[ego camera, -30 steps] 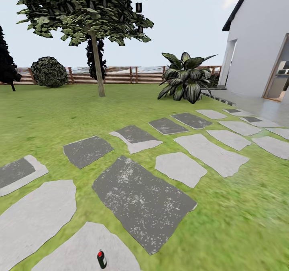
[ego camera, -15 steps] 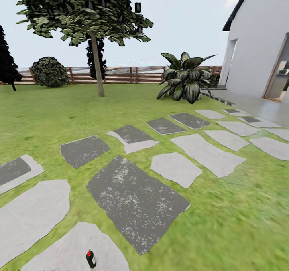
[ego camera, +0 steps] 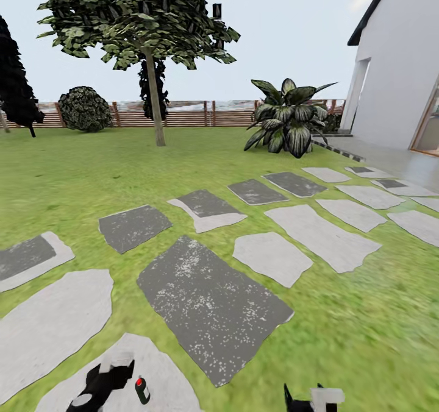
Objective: In the garden, pick up the pesticide atomizer on the floor and spray pesticide onto both trees until each tree trunk is fully covered.
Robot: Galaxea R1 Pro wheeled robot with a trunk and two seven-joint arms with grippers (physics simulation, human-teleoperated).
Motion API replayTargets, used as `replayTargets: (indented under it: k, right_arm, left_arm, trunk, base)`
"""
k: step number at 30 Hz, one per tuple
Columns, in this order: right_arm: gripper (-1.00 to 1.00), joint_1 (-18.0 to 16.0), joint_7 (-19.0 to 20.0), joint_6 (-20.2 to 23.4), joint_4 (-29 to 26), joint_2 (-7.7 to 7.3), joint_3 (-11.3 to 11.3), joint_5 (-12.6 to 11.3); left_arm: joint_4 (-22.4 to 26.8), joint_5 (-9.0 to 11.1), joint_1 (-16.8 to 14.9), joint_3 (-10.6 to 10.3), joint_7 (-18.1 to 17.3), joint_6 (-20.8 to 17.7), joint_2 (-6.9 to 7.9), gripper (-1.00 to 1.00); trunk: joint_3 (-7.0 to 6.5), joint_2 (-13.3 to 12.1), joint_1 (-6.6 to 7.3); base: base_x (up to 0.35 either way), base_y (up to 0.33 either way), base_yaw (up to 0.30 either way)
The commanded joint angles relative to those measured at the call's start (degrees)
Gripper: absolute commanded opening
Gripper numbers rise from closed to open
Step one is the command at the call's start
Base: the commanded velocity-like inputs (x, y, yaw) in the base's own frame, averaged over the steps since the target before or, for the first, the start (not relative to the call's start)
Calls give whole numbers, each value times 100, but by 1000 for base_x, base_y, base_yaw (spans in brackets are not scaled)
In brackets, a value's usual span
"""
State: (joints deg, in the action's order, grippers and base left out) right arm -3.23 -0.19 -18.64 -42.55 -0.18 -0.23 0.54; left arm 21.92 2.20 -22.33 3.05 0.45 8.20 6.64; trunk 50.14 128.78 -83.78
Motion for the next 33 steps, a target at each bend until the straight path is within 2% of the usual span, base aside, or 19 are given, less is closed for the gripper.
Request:
replayTargets:
  k: [1, 3, 7, 16, 23, 33]
  right_arm:
    - [100, -91, -110, 11, -204, 0, -3, 6]
    - [100, -263, -366, 86, -435, 0, -3, 8]
    - [100, -512, -642, 278, -545, 0, 14, 15]
    - [100, -547, -652, 308, -551, 0, 61, 44]
    - [100, -547, -652, 312, -545, 3, 67, 328]
    - [100, -547, -666, 318, -439, 18, 52, 376]
  left_arm:
    - [5, -92, -125, -19, 3, -136, -10, 100]
    - [13, -232, -245, -43, 1, -285, -19, 100]
    - [16, -304, -280, -59, 8, -296, -9, 100]
    - [1, -307, -280, -22, 7, 47, -14, 100]
    - [-7, -284, -280, -12, 8, 83, -14, 100]
    - [14, -272, -280, 7, 7, 66, -28, 100]
  trunk:
    - [7, 2, 1]
    - [7, 2, 1]
    - [7, 2, 1]
    - [7, 2, 1]
    - [7, 2, 1]
    - [7, 2, 1]
  base:
    - [0, 0, 1]
    - [0, 0, 0]
    - [0, 0, 0]
    - [123, -74, 0]
    - [216, -176, 1]
    - [27, -26, 161]
